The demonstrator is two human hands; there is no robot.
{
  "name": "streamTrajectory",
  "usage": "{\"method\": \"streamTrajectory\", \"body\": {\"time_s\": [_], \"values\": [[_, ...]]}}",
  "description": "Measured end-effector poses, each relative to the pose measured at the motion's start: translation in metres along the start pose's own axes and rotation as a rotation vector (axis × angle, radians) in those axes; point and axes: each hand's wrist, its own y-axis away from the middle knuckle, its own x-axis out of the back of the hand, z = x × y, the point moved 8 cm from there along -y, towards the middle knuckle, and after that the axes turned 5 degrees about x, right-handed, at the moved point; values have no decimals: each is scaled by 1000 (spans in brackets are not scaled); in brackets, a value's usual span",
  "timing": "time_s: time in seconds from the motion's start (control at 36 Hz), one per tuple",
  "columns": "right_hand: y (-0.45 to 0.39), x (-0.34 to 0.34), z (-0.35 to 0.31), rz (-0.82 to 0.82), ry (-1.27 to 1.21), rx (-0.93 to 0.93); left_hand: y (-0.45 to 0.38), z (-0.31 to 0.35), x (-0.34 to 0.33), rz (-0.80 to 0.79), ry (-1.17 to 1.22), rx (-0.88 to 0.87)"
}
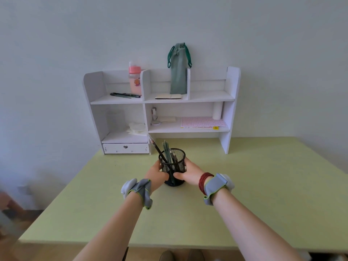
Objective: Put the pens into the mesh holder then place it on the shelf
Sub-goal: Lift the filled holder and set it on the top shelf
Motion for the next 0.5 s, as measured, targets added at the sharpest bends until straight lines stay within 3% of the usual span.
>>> {"method": "streamTrajectory", "body": {"time_s": [0.5], "values": [[39, 109, -40, 138, 102, 61, 24, 109, -24, -10, -96, -232]]}}
